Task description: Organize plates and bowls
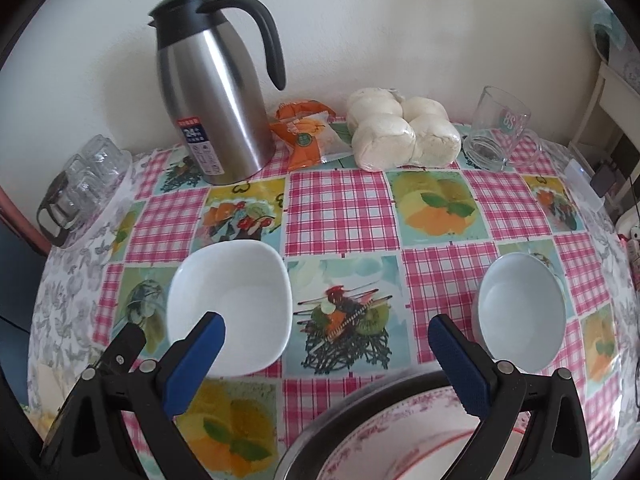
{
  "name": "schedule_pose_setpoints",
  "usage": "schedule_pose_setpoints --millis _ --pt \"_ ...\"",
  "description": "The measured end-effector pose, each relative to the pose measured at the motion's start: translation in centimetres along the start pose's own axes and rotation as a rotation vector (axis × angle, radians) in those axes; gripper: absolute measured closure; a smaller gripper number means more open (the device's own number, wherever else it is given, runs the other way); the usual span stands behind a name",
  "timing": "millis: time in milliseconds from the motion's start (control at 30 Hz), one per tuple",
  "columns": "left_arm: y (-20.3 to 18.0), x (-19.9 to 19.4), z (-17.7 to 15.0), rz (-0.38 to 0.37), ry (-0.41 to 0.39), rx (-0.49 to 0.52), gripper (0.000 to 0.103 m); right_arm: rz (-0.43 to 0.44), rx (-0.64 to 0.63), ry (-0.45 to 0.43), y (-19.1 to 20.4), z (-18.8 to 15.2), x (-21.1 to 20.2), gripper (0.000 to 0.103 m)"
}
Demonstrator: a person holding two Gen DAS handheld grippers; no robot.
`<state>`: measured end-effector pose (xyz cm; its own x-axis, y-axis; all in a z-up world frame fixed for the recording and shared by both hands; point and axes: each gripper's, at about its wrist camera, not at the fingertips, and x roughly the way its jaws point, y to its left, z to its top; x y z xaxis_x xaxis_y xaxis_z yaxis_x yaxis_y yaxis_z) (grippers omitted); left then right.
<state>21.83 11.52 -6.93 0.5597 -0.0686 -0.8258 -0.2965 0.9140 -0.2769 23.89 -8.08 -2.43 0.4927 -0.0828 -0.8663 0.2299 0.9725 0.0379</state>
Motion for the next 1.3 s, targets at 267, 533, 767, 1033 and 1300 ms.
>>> schedule_pose_setpoints --millis 267,533,767,1033,1300 --pt "0.0 1.7 0.0 -0.025 0.041 -0.016 0.007 -0.014 0.005 0.024 0.5 0.4 2.3 0.018" --pt "-1.2 3.0 -0.4 -0.058 0.07 0.022 0.026 -0.015 -0.007 0.063 1.1 0.4 4.4 0.037" --pt "-1.6 4.5 -1.3 -0.071 0.112 0.031 0.043 -0.008 -0.037 0.091 2.1 0.3 5.7 0.056" --pt "-1.6 5.6 -1.7 -0.104 0.124 0.011 0.048 0.001 -0.05 0.104 2.6 0.2 6.8 0.069" --pt "-1.7 6.0 -1.6 -0.153 0.122 -0.005 0.066 0.033 -0.057 0.113 3.0 0.4 7.7 0.076"
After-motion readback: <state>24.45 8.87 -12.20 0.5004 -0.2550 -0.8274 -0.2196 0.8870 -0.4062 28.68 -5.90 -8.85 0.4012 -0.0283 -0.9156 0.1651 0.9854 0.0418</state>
